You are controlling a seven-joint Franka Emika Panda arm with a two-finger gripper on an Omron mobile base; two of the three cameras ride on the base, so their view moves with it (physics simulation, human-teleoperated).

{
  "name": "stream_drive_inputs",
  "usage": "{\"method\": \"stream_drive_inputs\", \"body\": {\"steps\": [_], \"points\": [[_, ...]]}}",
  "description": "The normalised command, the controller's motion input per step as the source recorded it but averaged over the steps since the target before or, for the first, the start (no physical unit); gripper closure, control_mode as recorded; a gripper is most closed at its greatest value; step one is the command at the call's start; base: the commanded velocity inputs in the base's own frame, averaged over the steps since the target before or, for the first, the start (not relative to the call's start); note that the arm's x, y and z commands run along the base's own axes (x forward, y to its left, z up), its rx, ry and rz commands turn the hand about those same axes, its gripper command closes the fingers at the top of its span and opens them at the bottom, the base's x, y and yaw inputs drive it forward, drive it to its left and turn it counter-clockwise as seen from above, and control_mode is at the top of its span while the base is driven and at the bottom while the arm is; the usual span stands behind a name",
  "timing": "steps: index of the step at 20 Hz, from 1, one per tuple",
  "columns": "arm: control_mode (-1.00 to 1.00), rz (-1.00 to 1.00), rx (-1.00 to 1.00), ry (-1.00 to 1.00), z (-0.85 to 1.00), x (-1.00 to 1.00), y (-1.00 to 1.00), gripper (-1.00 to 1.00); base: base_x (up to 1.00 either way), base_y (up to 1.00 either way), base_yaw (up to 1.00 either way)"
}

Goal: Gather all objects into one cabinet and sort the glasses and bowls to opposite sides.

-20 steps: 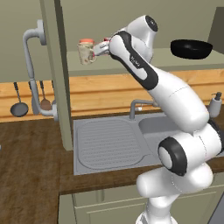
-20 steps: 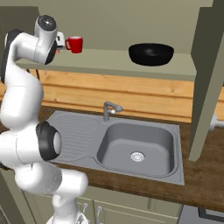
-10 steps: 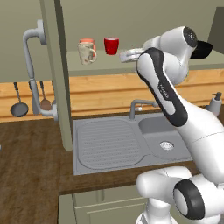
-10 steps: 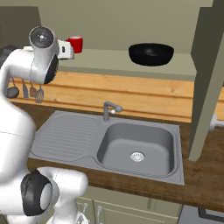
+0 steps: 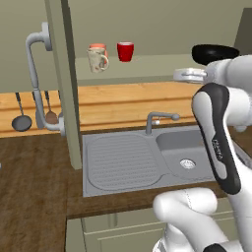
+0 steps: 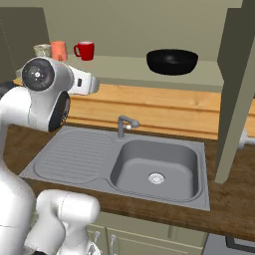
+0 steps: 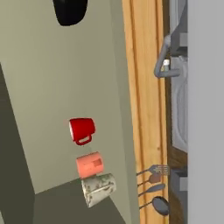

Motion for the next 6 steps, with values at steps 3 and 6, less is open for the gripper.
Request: {"method": "stream_drive_inputs", "body": {"steps": [3,6], "points": [[-1.00,-0.25,0.04,0.05,0.25,-1.00,-0.64,-1.00,0.00,0.00,0.00],[-1.00,-0.25,0.00,0.12,0.31,-1.00,-0.44,-1.00,0.00,0.00,0.00]]}}
